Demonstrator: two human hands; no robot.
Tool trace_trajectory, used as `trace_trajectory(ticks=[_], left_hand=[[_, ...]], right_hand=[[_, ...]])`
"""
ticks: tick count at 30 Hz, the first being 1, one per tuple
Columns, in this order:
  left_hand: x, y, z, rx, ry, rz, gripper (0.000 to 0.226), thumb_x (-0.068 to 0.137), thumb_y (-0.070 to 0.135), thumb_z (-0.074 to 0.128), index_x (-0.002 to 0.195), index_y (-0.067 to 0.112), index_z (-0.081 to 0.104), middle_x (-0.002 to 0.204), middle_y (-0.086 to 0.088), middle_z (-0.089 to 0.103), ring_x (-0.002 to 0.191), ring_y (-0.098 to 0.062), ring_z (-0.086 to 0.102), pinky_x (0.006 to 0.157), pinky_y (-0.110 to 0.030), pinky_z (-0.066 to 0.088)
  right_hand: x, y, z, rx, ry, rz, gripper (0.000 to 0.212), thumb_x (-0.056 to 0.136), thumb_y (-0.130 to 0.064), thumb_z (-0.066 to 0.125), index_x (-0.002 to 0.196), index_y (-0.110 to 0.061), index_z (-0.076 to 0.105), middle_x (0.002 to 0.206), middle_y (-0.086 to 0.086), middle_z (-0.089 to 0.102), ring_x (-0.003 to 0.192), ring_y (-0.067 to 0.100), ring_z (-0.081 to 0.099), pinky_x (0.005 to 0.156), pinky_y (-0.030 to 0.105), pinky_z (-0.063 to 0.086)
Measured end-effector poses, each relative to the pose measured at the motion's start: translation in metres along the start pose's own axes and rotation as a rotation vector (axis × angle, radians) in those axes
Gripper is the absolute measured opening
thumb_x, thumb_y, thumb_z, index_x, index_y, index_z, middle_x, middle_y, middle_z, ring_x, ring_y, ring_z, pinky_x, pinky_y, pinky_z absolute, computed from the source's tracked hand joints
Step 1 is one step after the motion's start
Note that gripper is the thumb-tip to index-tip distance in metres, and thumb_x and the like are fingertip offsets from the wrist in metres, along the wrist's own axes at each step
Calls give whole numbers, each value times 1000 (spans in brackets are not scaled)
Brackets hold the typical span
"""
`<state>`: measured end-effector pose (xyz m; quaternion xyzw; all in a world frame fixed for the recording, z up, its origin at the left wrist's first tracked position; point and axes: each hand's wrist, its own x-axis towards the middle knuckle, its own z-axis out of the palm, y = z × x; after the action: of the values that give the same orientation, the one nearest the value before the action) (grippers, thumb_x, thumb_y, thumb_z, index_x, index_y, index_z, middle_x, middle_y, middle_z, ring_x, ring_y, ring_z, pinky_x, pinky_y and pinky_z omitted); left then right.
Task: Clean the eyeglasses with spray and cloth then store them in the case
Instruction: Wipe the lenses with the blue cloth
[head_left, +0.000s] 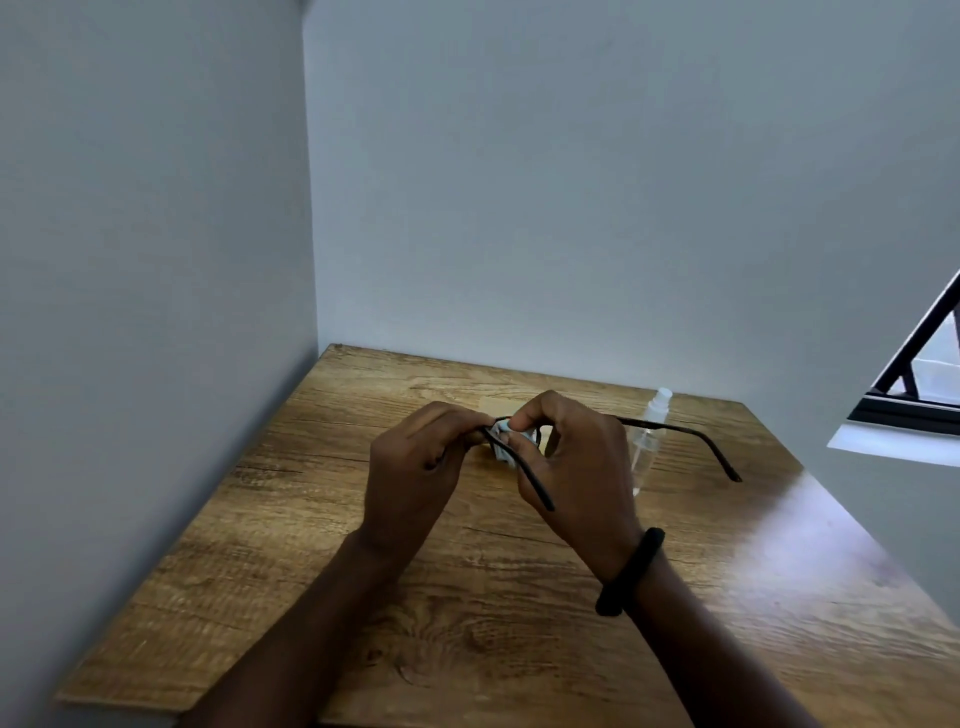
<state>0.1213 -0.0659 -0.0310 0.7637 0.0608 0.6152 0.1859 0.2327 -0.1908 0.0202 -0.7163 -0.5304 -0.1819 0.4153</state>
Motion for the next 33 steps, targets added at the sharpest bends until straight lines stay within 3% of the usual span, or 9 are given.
trace_trajectory(ticks=[4, 7, 12, 15, 19, 21, 24, 27, 33], left_hand=[[1, 1, 1, -21, 5, -18, 12, 90, 8, 74, 100, 2, 80, 94, -5, 78, 90, -8, 72, 80, -17, 55], [2, 3, 1, -15, 1, -21, 11, 90, 7, 75, 99, 3, 80, 94, -3, 78, 90, -4, 70, 81, -12, 52], [0, 5, 4, -20, -18, -3, 15, 95, 14, 70, 100, 3, 79, 94, -3, 78, 89, -8, 72, 78, -21, 57], [0, 6, 5, -5, -6, -7, 14, 94, 12, 69, 99, 4, 79, 94, -2, 77, 90, -5, 70, 80, -16, 55], [0, 6, 3, 3, 1, -13, 13, 94, 12, 70, 100, 5, 79, 94, -2, 77, 89, -5, 70, 80, -14, 53], [1, 5, 2, 7, 4, -29, 12, 94, 13, 72, 100, 5, 79, 94, -1, 77, 89, -5, 70, 79, -14, 53], [2, 4, 2, 28, 20, -52, 10, 90, 6, 75, 99, 5, 80, 94, 0, 77, 89, -6, 71, 80, -12, 51], [3, 5, 2, 25, 36, -59, 12, 87, 1, 79, 97, 5, 80, 94, 1, 77, 90, -4, 70, 81, -13, 51], [4, 10, 2, 8, 32, -43, 9, 88, 5, 76, 97, 6, 79, 94, 1, 77, 90, -4, 70, 78, -18, 55]], right_hand=[[-8, 2, -9, -115, -54, 16, 17, 78, -16, 82, 82, -23, 67, 76, -19, 63, 59, -5, 48, 53, 8, 26], [-10, 3, -13, -229, 1, -20, 20, 76, -13, 81, 78, -21, 62, 78, -12, 64, 63, 6, 53, 50, 13, 27], [-5, 1, -11, -318, 114, -58, 17, 79, -13, 76, 80, -17, 60, 80, -4, 64, 57, 20, 55, 50, 31, 45], [0, 2, -8, -283, 141, -56, 17, 78, -11, 77, 80, -17, 61, 82, -4, 65, 60, 21, 57, 54, 32, 47], [-3, 6, -6, -147, 18, -96, 17, 82, -12, 78, 81, -19, 62, 80, -7, 65, 63, 10, 55, 57, 21, 37], [-9, 9, -8, -128, 37, -108, 18, 82, -12, 78, 82, -19, 62, 81, -9, 64, 63, 6, 55, 53, 17, 39], [-19, 19, -14, -154, 216, -108, 15, 82, -10, 77, 81, -16, 63, 82, -7, 64, 63, 12, 57, 45, 34, 47], [-24, 29, -21, -195, 357, -89, 13, 84, -10, 76, 81, -14, 64, 81, -4, 65, 58, 16, 54, 42, 37, 45], [-15, 32, -18, -113, 355, -74, 13, 84, -9, 78, 80, -13, 66, 82, -5, 69, 63, 13, 62, 46, 37, 48]])
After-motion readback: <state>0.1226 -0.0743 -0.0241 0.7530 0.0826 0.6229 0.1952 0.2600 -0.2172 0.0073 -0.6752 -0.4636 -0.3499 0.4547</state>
